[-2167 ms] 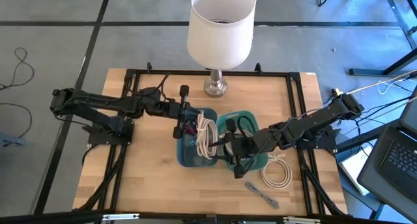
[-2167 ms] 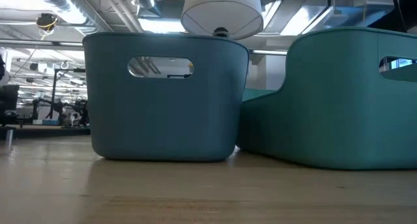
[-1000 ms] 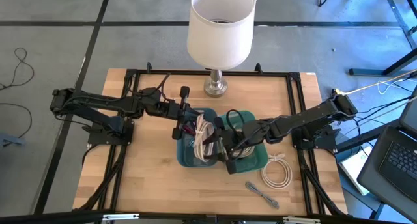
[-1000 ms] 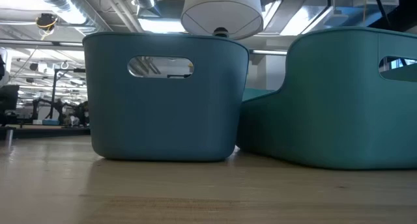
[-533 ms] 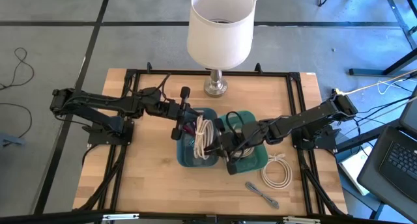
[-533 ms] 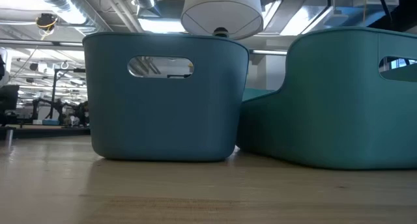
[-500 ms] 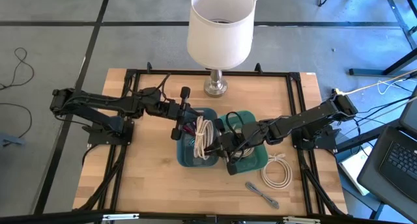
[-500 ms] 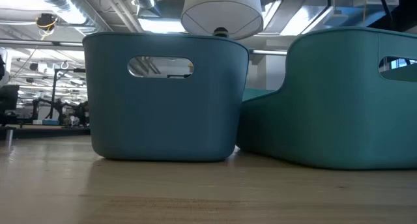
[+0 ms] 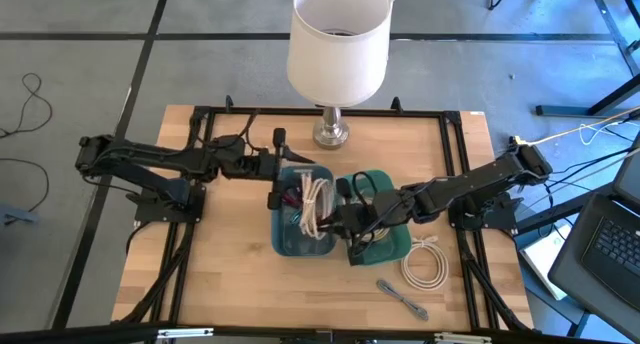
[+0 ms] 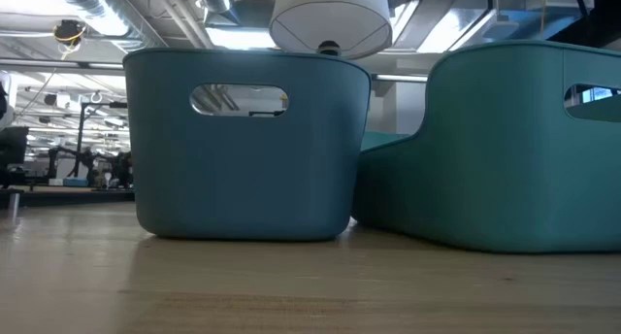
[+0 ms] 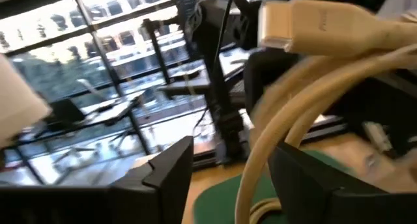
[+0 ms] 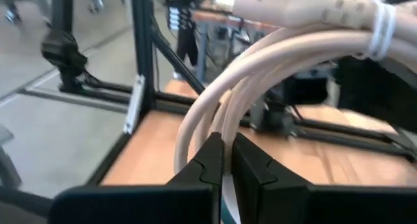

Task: Pick and place items into bin
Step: Put the left white HDMI cable into the green bin

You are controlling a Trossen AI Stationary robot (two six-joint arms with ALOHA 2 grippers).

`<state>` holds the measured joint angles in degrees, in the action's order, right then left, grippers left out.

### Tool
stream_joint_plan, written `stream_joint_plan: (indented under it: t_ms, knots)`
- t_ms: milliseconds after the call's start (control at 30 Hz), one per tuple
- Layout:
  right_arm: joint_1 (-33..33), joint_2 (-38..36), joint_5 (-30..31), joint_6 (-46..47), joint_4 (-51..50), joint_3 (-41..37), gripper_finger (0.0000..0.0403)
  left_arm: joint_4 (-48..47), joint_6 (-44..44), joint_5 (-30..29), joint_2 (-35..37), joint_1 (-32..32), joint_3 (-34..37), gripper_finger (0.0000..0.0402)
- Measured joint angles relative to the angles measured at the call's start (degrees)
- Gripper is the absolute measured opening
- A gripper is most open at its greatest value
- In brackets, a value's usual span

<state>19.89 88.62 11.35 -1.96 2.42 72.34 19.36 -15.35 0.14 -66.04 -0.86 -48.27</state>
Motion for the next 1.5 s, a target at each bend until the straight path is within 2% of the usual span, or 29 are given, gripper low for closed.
stream_joint_plan:
  t_ms: [133,467,567,700,833,967,1100,1333,1500]
  knots:
    - [1.22,-2.86,3.18,2.45,-6.92,0.00,0.0013,-5.68,-2.35,-5.83,3.51,-2.30,0.00,0.0203]
    - [10.26,-8.16,26.72,10.52,-23.08,0.00,0.0013,-20.14,-0.18,-15.35,14.08,-9.77,0.00,0.0201]
    - [12.26,-9.39,29.41,16.32,-29.46,0.00,0.0013,-22.85,1.10,-17.05,16.49,-11.84,0.00,0.0204]
    - [12.93,-9.83,30.00,26.80,-39.93,0.00,0.0013,-25.75,2.41,-19.95,19.02,-14.22,0.00,0.0205]
    - [11.70,-9.77,26.93,38.26,-51.05,0.00,0.0013,-26.17,2.59,-22.14,20.31,-15.72,0.00,0.0205]
    - [9.22,-9.68,22.18,41.99,-54.89,-0.03,0.0012,-26.06,2.59,-23.33,20.33,-16.09,0.00,0.0205]
    - [5.65,-9.68,16.04,41.27,-53.86,-1.72,0.0012,-26.08,2.11,-23.45,20.09,-16.09,0.00,0.0205]
    - [-0.98,-9.62,-0.97,41.96,-45.02,-8.97,0.0012,-26.07,1.94,-23.49,20.11,-16.07,0.00,0.0205]
    - [-1.85,-9.62,-5.02,45.29,-45.07,-11.61,0.0012,-26.76,2.02,-23.63,20.11,-16.05,0.00,0.0205]
